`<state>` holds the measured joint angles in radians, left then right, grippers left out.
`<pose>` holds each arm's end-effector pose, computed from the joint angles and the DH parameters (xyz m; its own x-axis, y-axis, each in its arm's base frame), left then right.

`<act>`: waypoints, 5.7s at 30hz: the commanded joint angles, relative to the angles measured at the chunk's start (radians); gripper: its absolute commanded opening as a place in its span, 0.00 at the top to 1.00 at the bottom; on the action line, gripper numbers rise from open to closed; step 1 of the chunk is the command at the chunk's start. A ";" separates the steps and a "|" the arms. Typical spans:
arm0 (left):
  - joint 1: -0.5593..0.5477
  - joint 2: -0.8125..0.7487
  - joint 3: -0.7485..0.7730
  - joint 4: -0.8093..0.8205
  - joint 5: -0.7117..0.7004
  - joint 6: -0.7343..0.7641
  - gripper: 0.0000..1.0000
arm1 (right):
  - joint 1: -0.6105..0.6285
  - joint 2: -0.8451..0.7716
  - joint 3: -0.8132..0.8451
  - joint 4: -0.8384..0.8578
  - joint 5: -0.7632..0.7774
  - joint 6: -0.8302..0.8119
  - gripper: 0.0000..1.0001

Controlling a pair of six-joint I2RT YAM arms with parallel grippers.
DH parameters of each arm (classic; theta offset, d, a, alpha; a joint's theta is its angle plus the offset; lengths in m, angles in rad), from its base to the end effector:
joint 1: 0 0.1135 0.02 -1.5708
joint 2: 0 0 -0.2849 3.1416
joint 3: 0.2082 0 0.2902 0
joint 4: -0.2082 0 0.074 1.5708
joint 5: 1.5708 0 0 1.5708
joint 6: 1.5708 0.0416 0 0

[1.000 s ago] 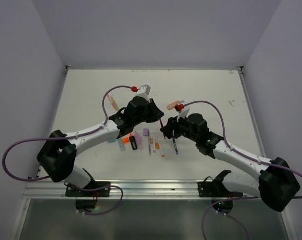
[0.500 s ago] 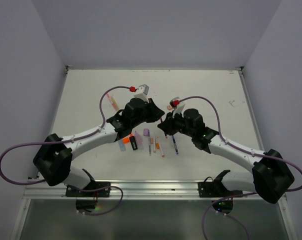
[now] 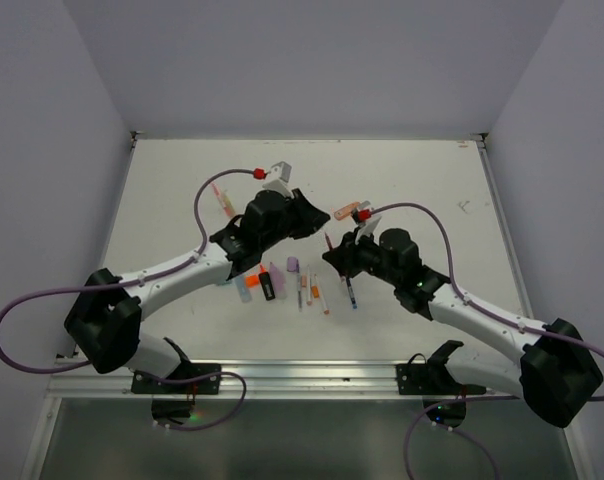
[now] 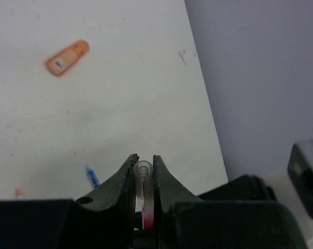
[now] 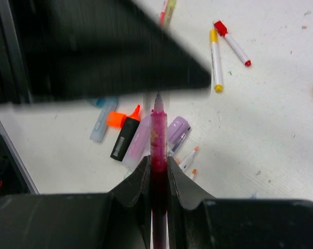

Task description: Open the pen caps

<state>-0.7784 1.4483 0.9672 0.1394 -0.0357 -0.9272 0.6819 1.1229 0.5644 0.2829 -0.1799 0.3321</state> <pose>0.2670 -0.2612 0.2793 -0.6853 -0.4469 -0.5750 0.2158 0.6294 -0.7465 0.2125 0.1821 0.2394 -0.4455 0.0515 -0.8938 -0.6437 0.6754 0.3598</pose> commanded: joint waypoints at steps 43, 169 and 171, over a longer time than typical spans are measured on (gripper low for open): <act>-0.144 0.511 0.243 -0.083 0.231 -0.007 0.69 | -0.196 0.124 -0.044 -0.413 0.307 0.182 1.00; 0.426 -0.451 -0.360 -0.373 -0.046 0.176 0.09 | 0.047 0.902 0.861 -0.332 0.233 -0.215 0.46; 0.441 -0.459 -0.375 -0.371 -0.029 0.177 0.09 | 0.060 0.937 0.908 -0.347 0.269 -0.235 0.48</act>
<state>-0.3592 1.0142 0.6167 -0.2306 -0.1104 -0.7731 0.7277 2.0300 1.3876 -0.0494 0.0254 0.1528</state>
